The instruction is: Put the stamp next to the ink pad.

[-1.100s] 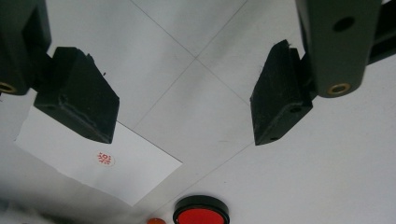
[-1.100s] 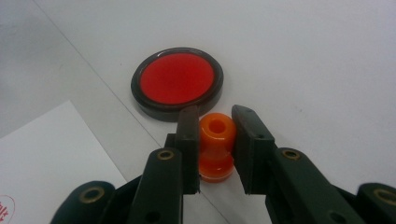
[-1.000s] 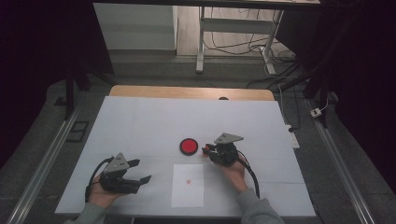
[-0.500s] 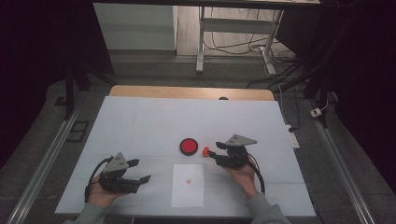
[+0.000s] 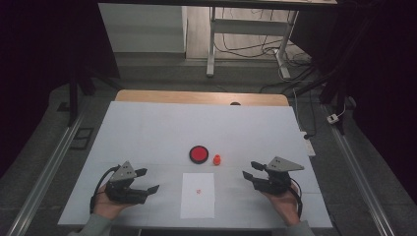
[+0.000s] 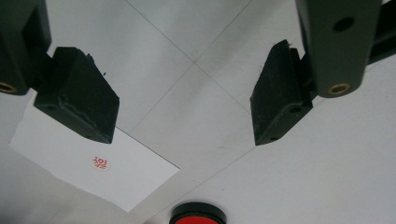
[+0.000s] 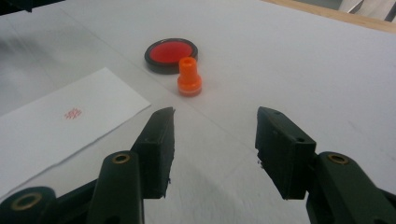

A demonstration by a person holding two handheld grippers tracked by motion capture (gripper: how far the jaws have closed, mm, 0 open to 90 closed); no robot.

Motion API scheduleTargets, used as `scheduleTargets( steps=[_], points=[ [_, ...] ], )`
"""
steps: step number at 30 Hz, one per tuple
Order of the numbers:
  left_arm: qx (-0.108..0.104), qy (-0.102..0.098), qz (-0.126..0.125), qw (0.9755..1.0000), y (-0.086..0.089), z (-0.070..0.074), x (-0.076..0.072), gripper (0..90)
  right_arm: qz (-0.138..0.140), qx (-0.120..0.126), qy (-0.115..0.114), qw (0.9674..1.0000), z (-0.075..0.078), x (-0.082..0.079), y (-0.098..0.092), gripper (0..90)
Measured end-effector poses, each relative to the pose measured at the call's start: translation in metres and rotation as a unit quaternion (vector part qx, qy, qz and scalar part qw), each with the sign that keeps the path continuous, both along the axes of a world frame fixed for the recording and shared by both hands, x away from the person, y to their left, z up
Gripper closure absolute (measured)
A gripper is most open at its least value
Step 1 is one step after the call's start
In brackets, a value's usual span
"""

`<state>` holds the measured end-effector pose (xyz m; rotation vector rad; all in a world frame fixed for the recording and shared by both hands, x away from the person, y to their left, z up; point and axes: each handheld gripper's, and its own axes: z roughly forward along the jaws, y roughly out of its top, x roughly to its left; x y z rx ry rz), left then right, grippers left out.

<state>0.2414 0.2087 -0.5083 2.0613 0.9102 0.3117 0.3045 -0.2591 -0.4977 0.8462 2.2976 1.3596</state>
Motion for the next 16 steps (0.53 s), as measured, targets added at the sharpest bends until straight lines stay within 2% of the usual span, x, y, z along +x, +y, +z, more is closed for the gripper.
scheduleTargets(
  steps=[8,16],
  points=[
    [0.000,0.002,0.001,1.0000,0.000,0.000,0.000,24.2,0.000,-0.004,-0.011,0.9999,0.000,-0.017,-0.022,48.1],
    [-0.002,0.000,0.003,1.0000,0.001,0.001,0.000,24.1,0.004,-0.003,-0.019,0.9998,0.001,-0.019,-0.024,48.0]
  ],
)
